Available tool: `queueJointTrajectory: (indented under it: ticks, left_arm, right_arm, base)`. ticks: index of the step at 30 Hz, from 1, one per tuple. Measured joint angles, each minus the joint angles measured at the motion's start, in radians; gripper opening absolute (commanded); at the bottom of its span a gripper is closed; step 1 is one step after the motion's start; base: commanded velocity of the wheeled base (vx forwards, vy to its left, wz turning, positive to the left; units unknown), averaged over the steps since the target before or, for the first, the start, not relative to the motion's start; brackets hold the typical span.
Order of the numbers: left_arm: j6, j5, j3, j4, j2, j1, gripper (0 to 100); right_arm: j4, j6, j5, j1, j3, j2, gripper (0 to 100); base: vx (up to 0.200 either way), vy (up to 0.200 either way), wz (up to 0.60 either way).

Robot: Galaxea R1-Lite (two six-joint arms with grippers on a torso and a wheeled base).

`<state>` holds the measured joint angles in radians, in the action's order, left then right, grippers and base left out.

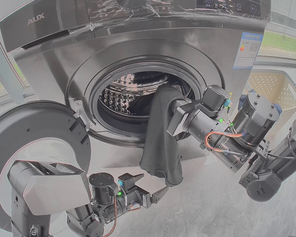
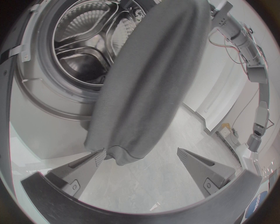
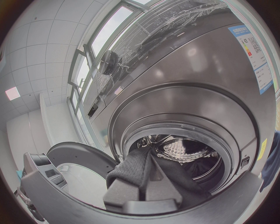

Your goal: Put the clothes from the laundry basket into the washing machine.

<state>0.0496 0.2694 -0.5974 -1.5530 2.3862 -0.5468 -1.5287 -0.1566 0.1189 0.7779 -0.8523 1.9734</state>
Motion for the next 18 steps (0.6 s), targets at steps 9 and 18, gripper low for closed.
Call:
queueJointTrajectory:
  ticks: [9,18]
  left_arm:
    - [0.001,0.011,-0.024,0.0,0.002,-0.037,100]
    - [0.004,-0.016,-0.162,0.0,0.053,-0.045,100]
  right_arm:
    - [0.0,0.0,0.001,-0.002,-0.011,0.007,0]
    - [-0.003,0.0,0.001,0.002,-0.011,0.015,0]
  base:
    - [0.0,0.0,0.0]
    - [0.0,0.0,0.0]
